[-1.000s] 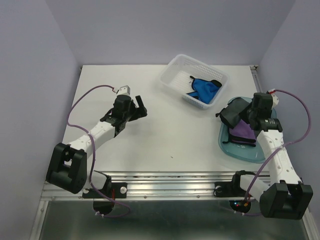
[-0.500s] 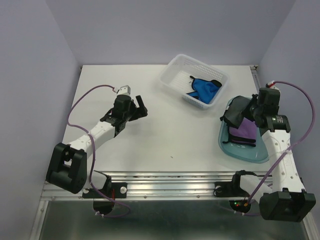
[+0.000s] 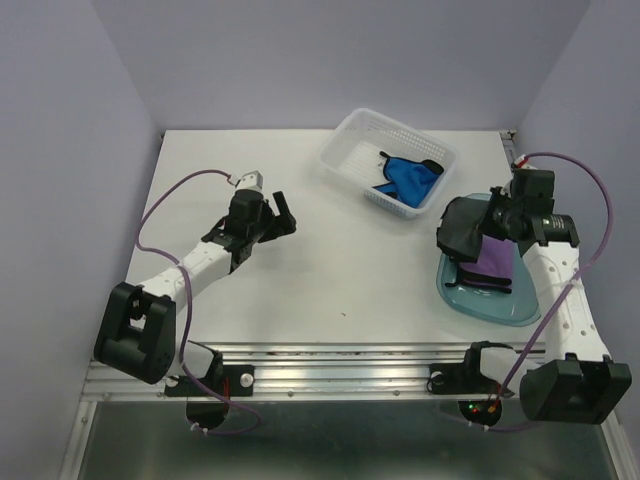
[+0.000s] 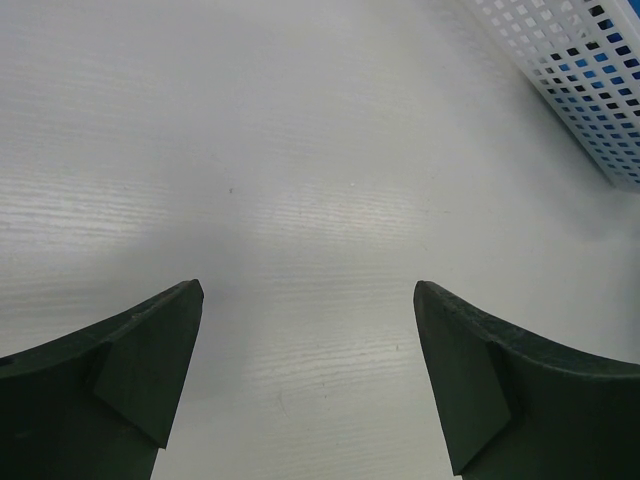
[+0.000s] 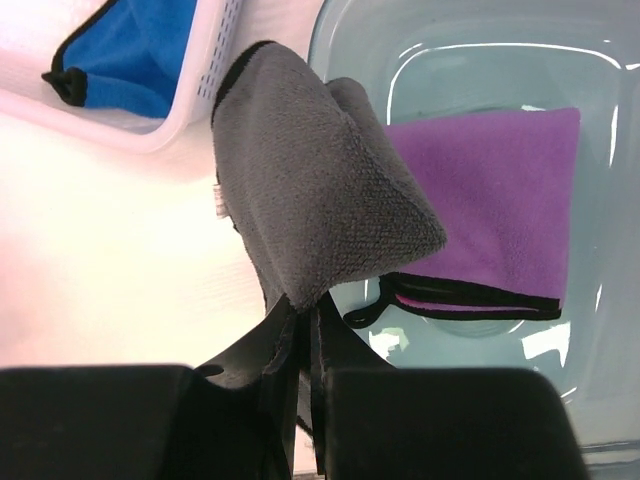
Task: Fold and stack the towels
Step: Neatly place the folded towel into the bin
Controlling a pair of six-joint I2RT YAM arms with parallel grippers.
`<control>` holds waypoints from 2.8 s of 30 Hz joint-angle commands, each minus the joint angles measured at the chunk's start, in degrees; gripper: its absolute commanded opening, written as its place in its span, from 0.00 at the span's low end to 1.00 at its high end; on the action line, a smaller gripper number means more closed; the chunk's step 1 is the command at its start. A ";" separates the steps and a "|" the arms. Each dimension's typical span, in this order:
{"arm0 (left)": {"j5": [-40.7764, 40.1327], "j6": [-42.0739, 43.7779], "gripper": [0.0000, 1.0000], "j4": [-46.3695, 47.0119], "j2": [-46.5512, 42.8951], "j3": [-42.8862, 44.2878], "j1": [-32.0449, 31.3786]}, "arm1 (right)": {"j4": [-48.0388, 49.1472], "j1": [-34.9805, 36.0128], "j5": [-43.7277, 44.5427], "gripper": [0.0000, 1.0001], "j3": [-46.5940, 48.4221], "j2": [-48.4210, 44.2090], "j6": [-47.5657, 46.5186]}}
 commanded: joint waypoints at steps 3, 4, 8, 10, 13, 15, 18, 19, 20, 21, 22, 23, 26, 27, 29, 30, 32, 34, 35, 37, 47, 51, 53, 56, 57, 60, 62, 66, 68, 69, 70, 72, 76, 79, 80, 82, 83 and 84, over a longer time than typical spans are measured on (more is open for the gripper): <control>0.40 1.22 0.99 2.02 -0.06 1.15 0.42 | 1.26 -0.43 -3.27 0.01 -0.64 1.59 -2.46; 0.48 1.22 0.99 2.02 0.11 1.24 0.42 | 1.26 -0.43 -2.65 0.01 -0.63 1.85 -2.37; 0.66 1.22 0.99 2.11 0.55 1.50 0.42 | 1.43 -0.43 -1.16 0.01 -1.25 3.70 -2.45; 0.66 1.31 0.99 2.11 0.91 1.59 0.42 | 1.44 -0.43 1.55 0.01 -1.34 5.63 -2.54; 0.84 1.22 0.99 2.20 1.17 1.67 0.42 | 2.57 -0.43 1.40 0.01 -1.95 8.52 -2.89; 0.92 1.22 0.99 2.20 1.34 1.59 0.51 | 3.54 -0.43 1.75 0.01 -2.13 10.20 -2.81; 1.19 1.22 0.99 2.11 1.35 1.68 0.50 | 4.25 -0.43 2.62 0.01 -1.95 12.93 -2.81; 1.19 1.22 0.99 2.20 1.26 1.68 0.51 | 4.60 -0.43 2.71 0.01 -1.95 13.19 -2.89; 1.10 1.22 0.99 2.11 1.34 1.68 0.51 | 5.30 -0.43 2.72 0.01 -1.95 13.46 -3.24; 1.01 1.31 0.99 2.20 1.35 1.68 0.51 | 5.30 -0.43 2.72 0.01 -1.78 13.55 -3.33; 1.01 1.40 0.99 2.11 1.35 1.76 0.51 | 5.13 -0.43 3.41 0.01 -1.52 13.72 -3.42; 1.01 1.31 0.99 2.11 1.43 1.76 0.51 | 4.61 -0.43 4.20 0.01 -1.43 13.98 -3.42; 0.84 1.31 0.99 2.11 1.35 1.50 0.51 | 3.64 -0.43 8.16 0.01 -0.90 14.34 -3.16; 0.75 1.40 0.99 2.20 1.35 1.50 0.51 | 3.29 -0.43 8.77 0.01 -0.81 14.25 -2.98; 0.75 1.31 0.99 2.20 1.34 1.59 0.59 | 2.59 -0.43 11.23 0.01 -0.81 14.51 -2.81; 0.66 1.40 0.99 2.20 1.26 1.50 0.59 | 2.06 -0.43 12.20 0.01 -0.81 14.69 -2.46; 0.57 1.31 0.99 2.20 1.26 1.41 0.59 | 1.44 -0.43 13.87 0.01 -1.07 15.39 -2.19; 0.66 1.31 0.99 2.11 1.17 1.50 0.59 | 1.96 -0.43 13.62 0.01 -1.51 16.09 -2.19; 0.57 1.40 0.99 2.20 1.17 1.41 0.59 | 1.96 -0.43 13.61 0.01 -1.43 16.53 -2.19; 0.57 1.40 0.99 2.20 1.08 1.32 0.59 | 1.88 -0.43 15.27 0.01 -1.08 17.41 -2.10; 0.66 1.40 0.99 2.20 1.17 1.41 0.68 | 1.61 -0.43 23.19 0.01 -0.28 20.40 -1.49; 0.49 1.49 0.99 2.20 1.26 1.41 0.68 | 1.17 -0.43 25.91 0.04 -0.28 22.33 -1.49; 0.31 1.49 0.99 2.20 1.26 1.41 0.68 | 0.56 -0.43 27.75 0.04 0.15 22.95 -1.40; 0.22 1.40 0.99 2.11 1.26 1.41 0.77 | 0.21 -0.43 29.95 0.05 0.25 23.65 -1.66; 0.22 1.49 0.99 2.20 1.26 1.41 0.77 | 0.64 -0.43 29.96 0.05 0.33 23.92 -1.84; 0.22 1.40 0.99 2.11 0.73 1.24 0.77 | 2.23 -0.43 28.47 0.06 0.51 24.71 -3.24; 0.22 1.31 0.99 2.28 0.47 0.97 0.77 | 2.75 -0.43 28.30 0.08 1.03 25.93 -3.86; 0.22 1.40 0.99 2.20 0.20 0.89 0.77 | 4.86 -0.43 29.69 0.10 1.65 28.04 -6.14; 0.22 1.40 0.99 2.20 0.20 0.88 0.77 | 5.48 -0.43 31.97 0.10 2.09 29.36 -6.76; 0.40 1.40 0.99 2.37 0.12 0.97 0.77 | 5.83 -0.43 32.24 0.12 2.00 29.63 -7.11; 0.48 1.49 0.99 2.29 0.20 0.97 0.77 | 6.27 -0.43 31.81 0.14 1.74 29.72 -7.37; 0.49 1.40 0.99 2.37 0.12 0.97 0.77 | 7.23 -0.43 31.02 0.17 1.48 29.81 -7.38; 0.40 1.40 0.99 2.28 0.03 0.88 0.86 | 7.15 -0.43 32.51 0.24 1.47 29.98 -6.59; 0.49 1.40 0.99 2.28 0.11 0.97 0.77 | 6.45 -0.43 35.66 0.36 2.00 30.07 -5.71; 0.49 1.49 0.99 2.28 0.03 0.89 0.77 | 6.27 -0.43 37.50 0.41 2.09 29.90 -5.62; 0.57 1.49 0.99 2.28 0.03 0.89 0.77 | 5.31 -0.43 38.66 0.62 2.79 29.63 -4.57; 0.66 1.40 0.99 2.28 -0.06 0.88 0.77 | 4.78 -0.43 38.05 0.64 3.14 28.93 -4.30; 0.75 1.40 0.99 2.28 -0.06 0.97 0.77 | 4.17 -0.43 37.53 0.66 3.41 28.41 -4.04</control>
